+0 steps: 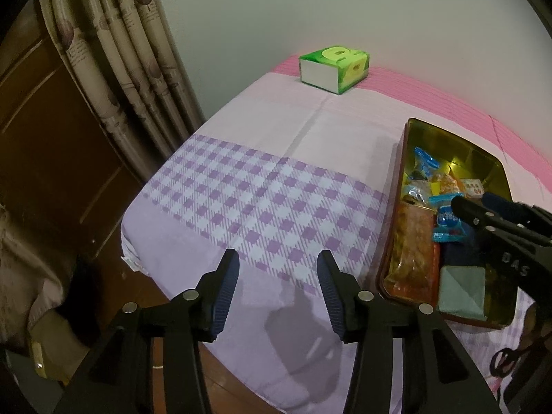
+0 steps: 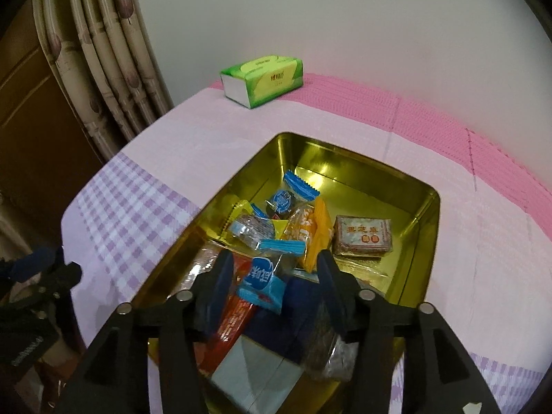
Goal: Organize snacks
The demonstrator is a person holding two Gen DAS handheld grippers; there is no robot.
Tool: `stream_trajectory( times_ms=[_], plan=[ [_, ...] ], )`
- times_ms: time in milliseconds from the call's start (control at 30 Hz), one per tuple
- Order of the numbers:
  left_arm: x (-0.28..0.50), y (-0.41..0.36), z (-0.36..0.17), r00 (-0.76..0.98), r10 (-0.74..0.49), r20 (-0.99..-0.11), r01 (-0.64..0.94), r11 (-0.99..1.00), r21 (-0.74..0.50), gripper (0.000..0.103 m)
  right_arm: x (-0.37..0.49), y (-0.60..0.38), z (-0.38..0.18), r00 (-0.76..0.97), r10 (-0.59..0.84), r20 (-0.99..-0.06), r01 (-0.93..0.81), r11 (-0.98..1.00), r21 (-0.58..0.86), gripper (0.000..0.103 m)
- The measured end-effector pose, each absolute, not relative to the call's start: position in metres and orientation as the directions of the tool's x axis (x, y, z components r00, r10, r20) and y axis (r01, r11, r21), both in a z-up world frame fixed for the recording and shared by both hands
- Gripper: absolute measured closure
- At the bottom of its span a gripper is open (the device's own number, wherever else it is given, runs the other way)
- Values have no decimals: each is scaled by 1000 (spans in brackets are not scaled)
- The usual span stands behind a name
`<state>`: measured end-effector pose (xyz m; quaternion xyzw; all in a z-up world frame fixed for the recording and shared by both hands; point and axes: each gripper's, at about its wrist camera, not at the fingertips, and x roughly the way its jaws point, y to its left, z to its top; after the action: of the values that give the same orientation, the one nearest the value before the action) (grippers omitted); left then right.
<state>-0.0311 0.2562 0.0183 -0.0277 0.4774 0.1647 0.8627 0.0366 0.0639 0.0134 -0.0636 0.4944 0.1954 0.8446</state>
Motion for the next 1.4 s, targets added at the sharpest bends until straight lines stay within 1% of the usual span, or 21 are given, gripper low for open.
stream_trajectory(
  times_ms=[33,100,133,200,300,500,667,800,1000,1400],
  plan=[
    [-32,256,18,489,257,-834,-308,945,111,55,34,62,17,438,271,-857,-389,917,91,48],
    [-33,255,18,489,253,-835,-302,947,109,55,28,58,25,446,276,-851,-382,919,98,40],
    [-34,254,19,490,249,-835,-299,948,108,55,24,55,29,450,274,-850,-378,921,97,37],
    [-35,251,20,493,242,-836,-288,952,106,55,16,49,37,462,260,-848,-367,926,85,28],
    [-36,245,20,496,233,-837,-263,958,112,55,4,38,46,471,232,-851,-342,937,67,22],
    [-37,231,20,504,204,-839,-211,971,109,54,-17,12,50,458,214,-863,-281,956,88,12],
    [-37,216,18,505,184,-843,-161,980,118,54,-33,-5,40,434,171,-885,-237,969,71,8],
    [-38,205,16,505,168,-846,-128,985,119,54,-38,-8,34,413,161,-896,-223,972,72,8],
    [-40,189,15,508,153,-848,-81,988,130,54,-43,0,32,410,164,-897,-252,966,62,8],
    [-42,185,12,502,155,-851,-82,988,132,54,-45,4,28,397,158,-904,-259,964,56,8]
  ],
)
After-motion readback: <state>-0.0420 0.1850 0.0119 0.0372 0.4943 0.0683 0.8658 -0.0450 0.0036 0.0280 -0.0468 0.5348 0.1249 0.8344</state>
